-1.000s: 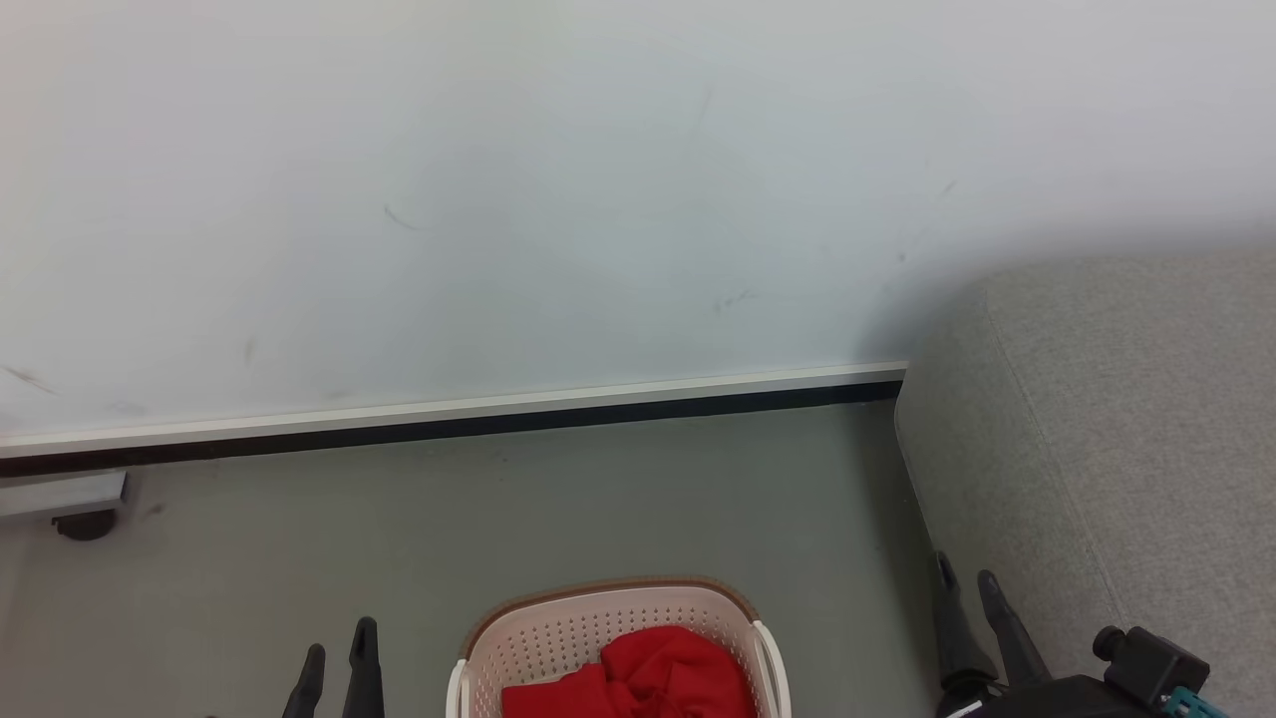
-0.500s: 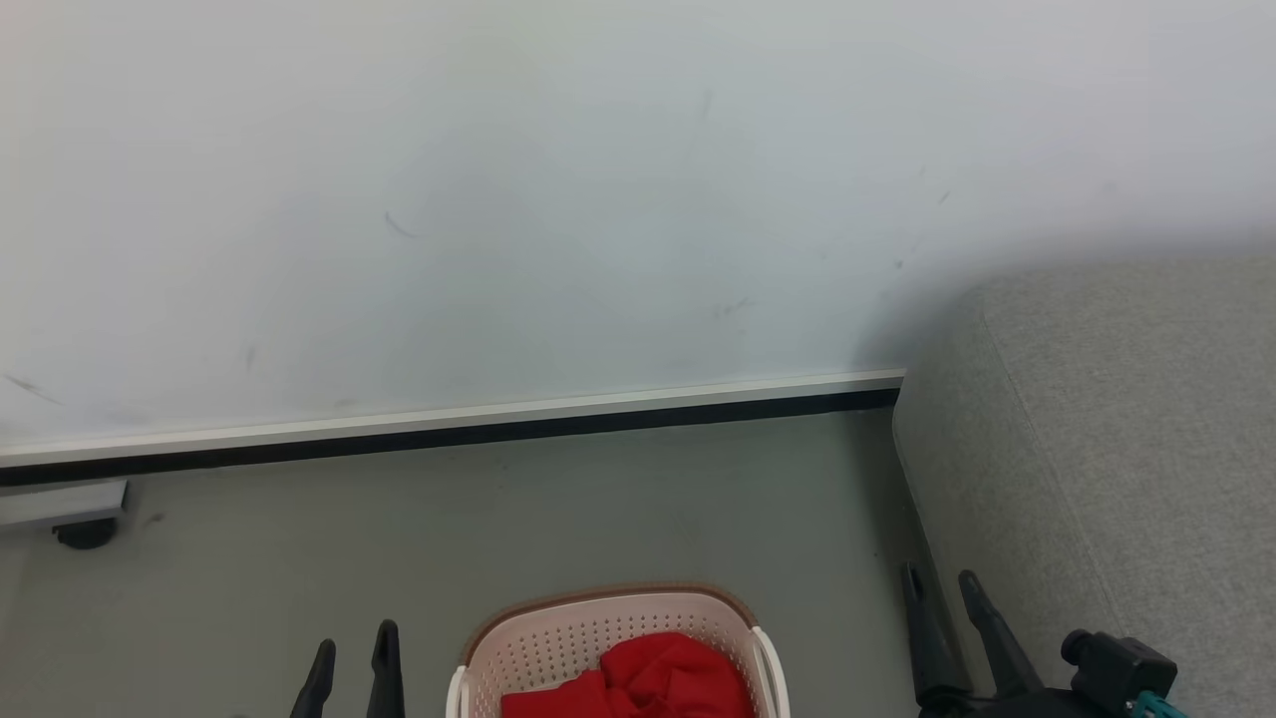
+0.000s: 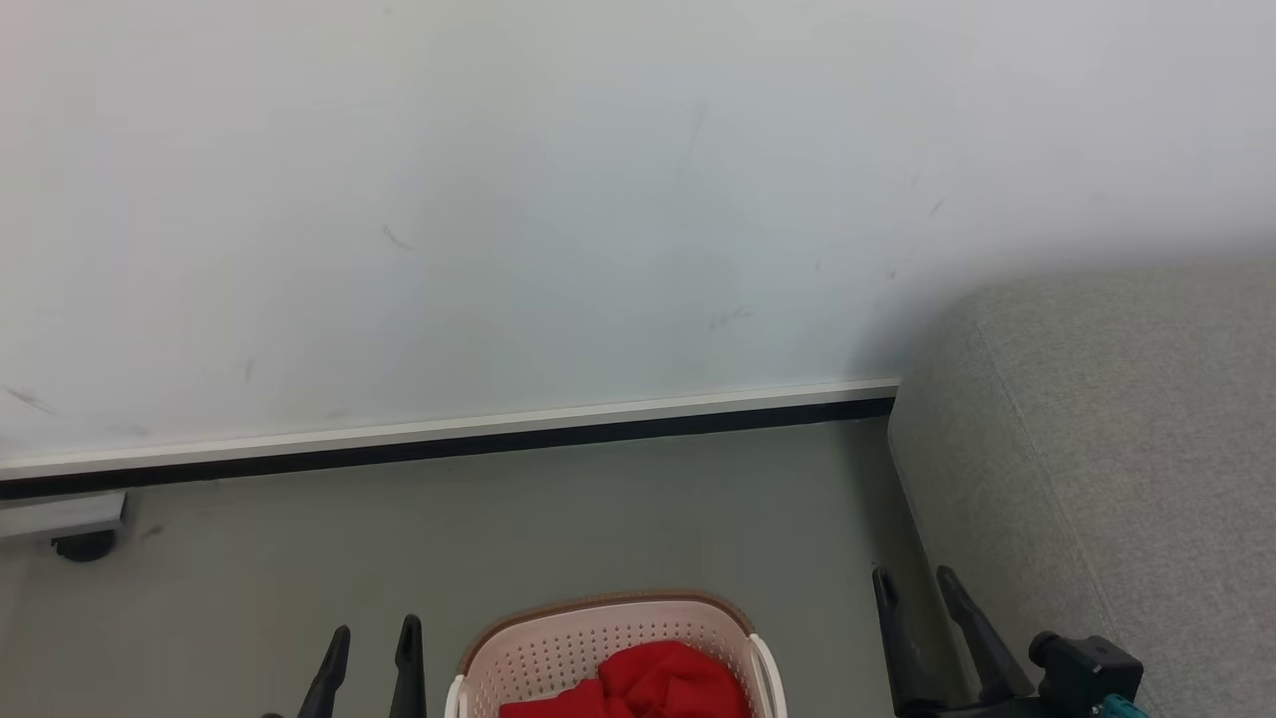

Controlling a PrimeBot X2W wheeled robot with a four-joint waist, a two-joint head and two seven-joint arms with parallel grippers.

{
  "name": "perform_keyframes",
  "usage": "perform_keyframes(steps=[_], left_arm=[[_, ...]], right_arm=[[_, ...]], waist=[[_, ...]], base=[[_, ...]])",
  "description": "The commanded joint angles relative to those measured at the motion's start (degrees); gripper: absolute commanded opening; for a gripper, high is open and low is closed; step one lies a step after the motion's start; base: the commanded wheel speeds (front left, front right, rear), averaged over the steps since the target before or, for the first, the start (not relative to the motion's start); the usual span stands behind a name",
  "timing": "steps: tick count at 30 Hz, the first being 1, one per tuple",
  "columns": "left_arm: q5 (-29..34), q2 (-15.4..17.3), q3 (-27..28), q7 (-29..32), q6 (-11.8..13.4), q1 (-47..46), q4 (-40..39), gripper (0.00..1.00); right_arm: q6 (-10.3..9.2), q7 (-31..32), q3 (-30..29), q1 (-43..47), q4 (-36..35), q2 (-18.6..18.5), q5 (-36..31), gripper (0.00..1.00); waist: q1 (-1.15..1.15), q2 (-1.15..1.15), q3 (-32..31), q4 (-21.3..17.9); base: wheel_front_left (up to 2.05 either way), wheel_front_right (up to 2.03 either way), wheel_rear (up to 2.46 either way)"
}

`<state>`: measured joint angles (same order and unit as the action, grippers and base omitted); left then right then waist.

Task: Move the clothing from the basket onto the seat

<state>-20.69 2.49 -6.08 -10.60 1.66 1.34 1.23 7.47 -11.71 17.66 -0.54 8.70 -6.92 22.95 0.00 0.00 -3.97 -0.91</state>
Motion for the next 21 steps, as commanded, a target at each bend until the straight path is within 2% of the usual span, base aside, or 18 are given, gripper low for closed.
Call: perform_keyframes(steps=[1, 21], left_arm=[[1.66, 0.42, -0.15, -0.48, 0.29, 0.86, -0.71, 1.0], [10.9, 0.5, -2.15, -3.08, 1.57, 2.31, -2.28, 1.0]], right_arm=[[0.03, -0.55, 0.45, 0.22, -0.42, -0.43, -1.31, 1.0], [0.04, -2.37, 3.18, 0.93, -1.08, -1.09, -9.49, 1.0]], waist=[[0.0, 0.0, -0.11, -0.05], [0.0, 0.0, -1.29, -0.7]], base=[[0.0, 0.0, 0.0], [0.0, 0.0, 0.0]])
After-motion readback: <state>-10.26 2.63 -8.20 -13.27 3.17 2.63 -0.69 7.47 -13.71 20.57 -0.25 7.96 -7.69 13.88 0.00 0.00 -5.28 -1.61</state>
